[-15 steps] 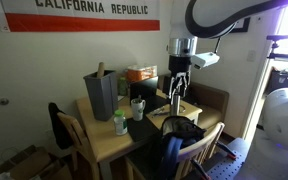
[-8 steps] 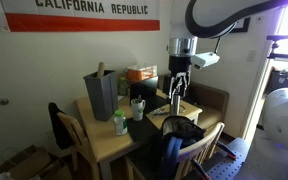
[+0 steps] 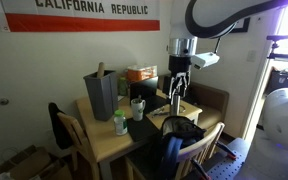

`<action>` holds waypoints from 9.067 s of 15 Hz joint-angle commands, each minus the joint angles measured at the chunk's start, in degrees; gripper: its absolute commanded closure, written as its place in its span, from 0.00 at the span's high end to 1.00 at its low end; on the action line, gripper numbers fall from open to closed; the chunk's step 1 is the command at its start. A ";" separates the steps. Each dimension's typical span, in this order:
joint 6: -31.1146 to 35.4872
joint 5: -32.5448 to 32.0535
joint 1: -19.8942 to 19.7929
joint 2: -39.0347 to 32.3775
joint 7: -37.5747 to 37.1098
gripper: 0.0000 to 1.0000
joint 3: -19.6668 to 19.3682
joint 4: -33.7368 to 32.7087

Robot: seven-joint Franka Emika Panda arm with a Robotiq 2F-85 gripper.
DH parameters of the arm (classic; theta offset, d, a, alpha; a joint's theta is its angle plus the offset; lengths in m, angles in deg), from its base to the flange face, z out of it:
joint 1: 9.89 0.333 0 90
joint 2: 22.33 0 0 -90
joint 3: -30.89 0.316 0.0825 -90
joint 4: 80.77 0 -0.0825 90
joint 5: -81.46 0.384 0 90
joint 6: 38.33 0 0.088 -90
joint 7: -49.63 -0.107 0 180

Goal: Place the container with the green lid inside the bag

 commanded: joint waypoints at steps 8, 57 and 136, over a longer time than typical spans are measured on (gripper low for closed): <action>-0.62 -1.31 -1.37 -1.09 -1.43 1.00 1.26 -0.75; 62.49 -19.84 -5.47 -70.86 10.80 1.00 -2.75 -29.35; 58.34 -74.24 -19.69 -56.12 -55.78 0.97 -10.76 1.05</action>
